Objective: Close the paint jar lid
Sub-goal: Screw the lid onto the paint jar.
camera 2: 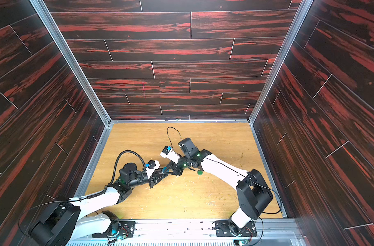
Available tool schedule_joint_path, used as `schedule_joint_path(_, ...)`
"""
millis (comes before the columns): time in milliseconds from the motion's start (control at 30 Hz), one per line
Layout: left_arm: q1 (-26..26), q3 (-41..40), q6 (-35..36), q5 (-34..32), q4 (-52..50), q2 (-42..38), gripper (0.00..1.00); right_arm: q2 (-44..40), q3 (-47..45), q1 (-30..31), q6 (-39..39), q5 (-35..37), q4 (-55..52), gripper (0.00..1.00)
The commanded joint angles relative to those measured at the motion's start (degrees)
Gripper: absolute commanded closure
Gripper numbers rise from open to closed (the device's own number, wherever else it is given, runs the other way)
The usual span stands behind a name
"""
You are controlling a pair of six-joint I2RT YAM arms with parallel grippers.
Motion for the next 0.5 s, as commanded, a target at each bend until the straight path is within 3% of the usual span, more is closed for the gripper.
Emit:
schedule_joint_path(0, 0.01, 2.08, 1.41, -5.36, 1.84, -1.53, 1.0, 1.64, 2.72, 2.11, 12.34, 12.2, 1.78, 0.88)
schedule_joint_path(300, -0.01, 1.06, -0.49, -14.64, 7.19, -1.25, 1.0, 5.05, 9.48, 11.74, 38.49, 37.99, -2.97, 0.98)
schedule_joint_path(467, -0.14, 0.44, -1.82, -18.23, 9.61, -1.07, 1.0, 10.31, 15.82, 15.51, 54.47, 45.67, -11.9, 0.98)
